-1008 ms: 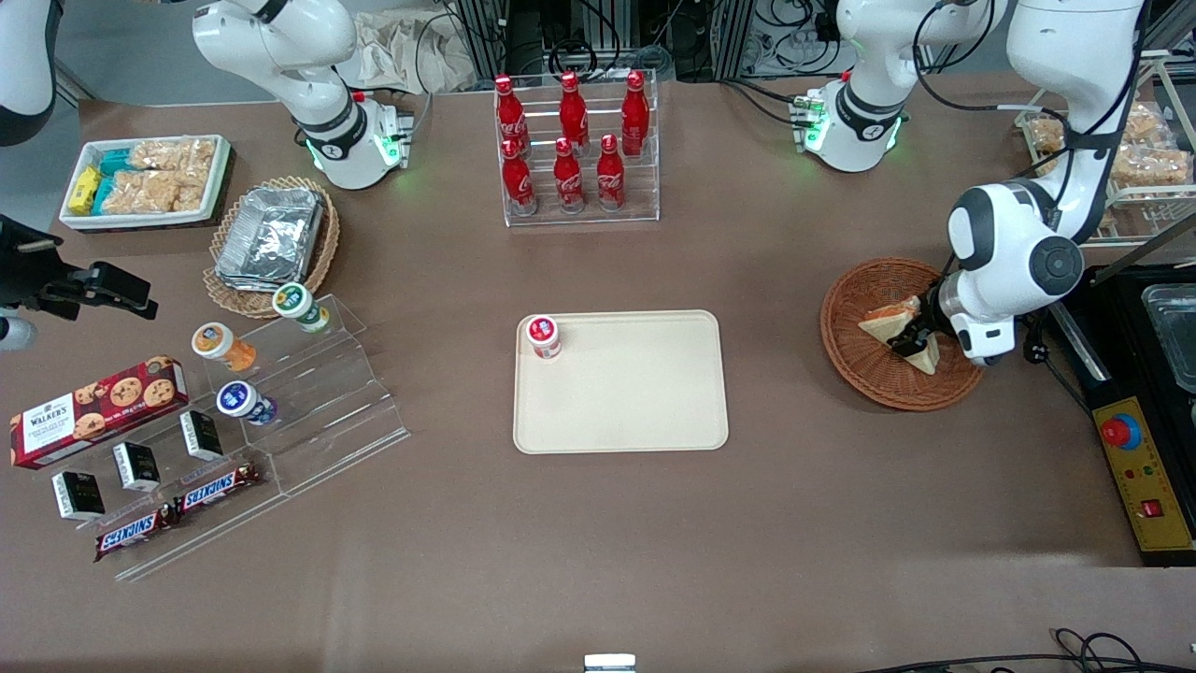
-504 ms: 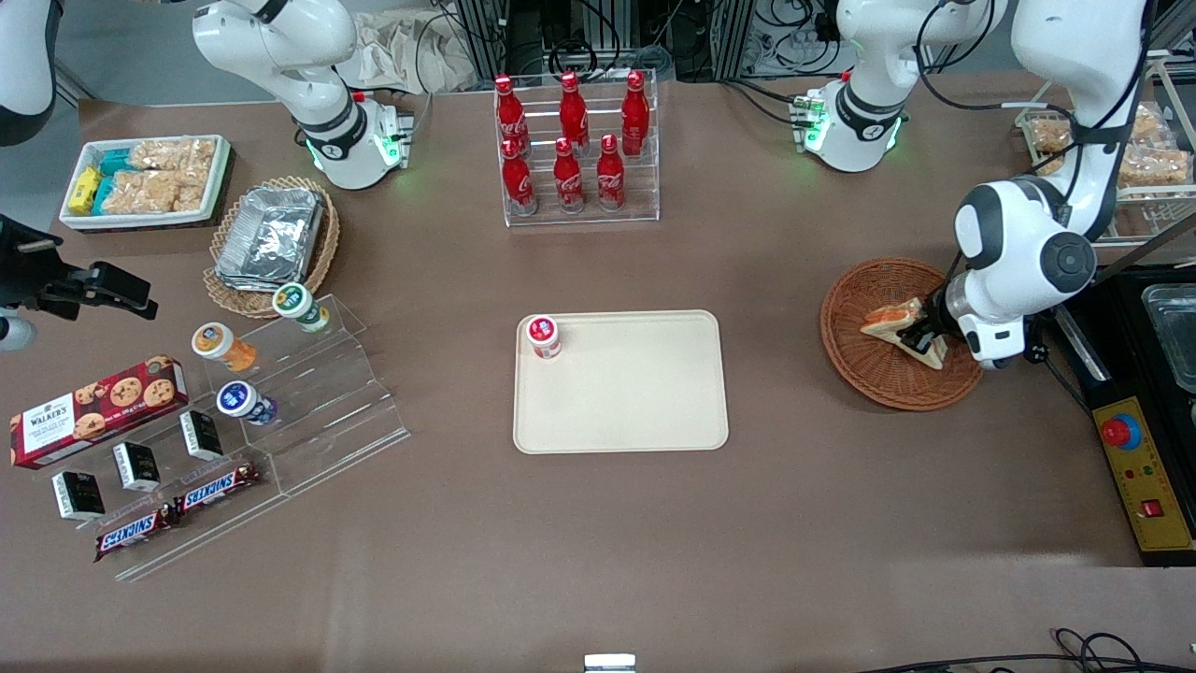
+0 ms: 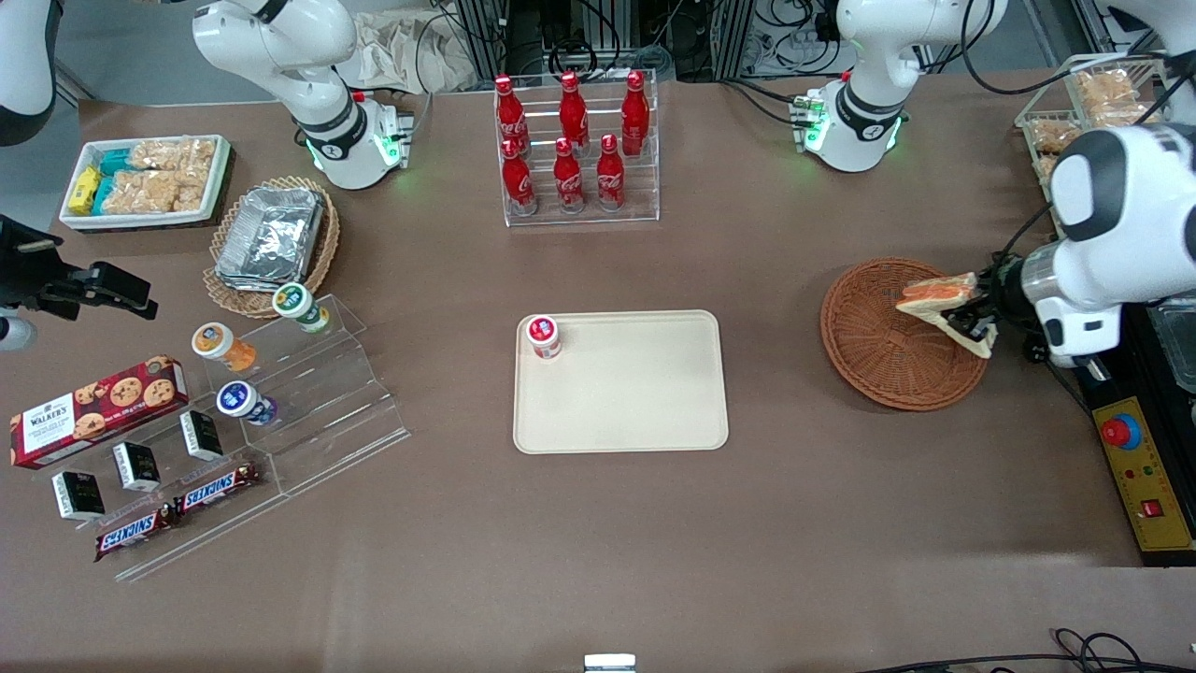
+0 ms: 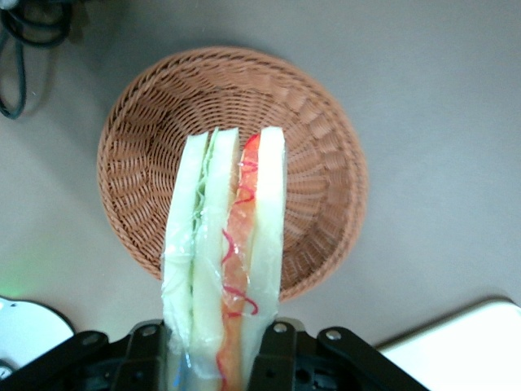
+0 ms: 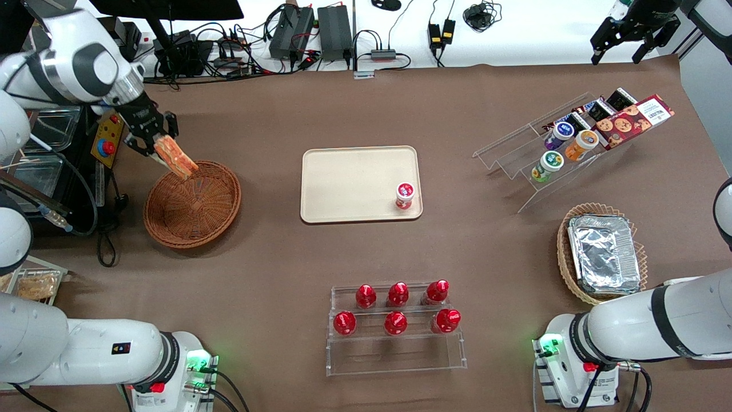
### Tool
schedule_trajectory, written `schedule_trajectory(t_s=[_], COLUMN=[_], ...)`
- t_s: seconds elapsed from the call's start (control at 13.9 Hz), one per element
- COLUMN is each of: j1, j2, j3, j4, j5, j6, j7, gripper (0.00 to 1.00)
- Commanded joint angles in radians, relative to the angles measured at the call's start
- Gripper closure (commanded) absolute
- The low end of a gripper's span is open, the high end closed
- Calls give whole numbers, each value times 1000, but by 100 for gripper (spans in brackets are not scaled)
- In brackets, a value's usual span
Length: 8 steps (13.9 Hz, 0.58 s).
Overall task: Place sandwich from basket to tray
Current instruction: 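Close the left gripper on the sandwich and lift it, then carry the sandwich with the left gripper over the cream tray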
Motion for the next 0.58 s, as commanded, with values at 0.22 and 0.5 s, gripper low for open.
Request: schedule_trajectory(t_s=[0.22,0.5], j1=[-10,-18], j2=[29,91], j3=[-85,-232], j4=[193,282], j5=[10,13], j6=[-111,-111], j7=[164,207], gripper=[68,68])
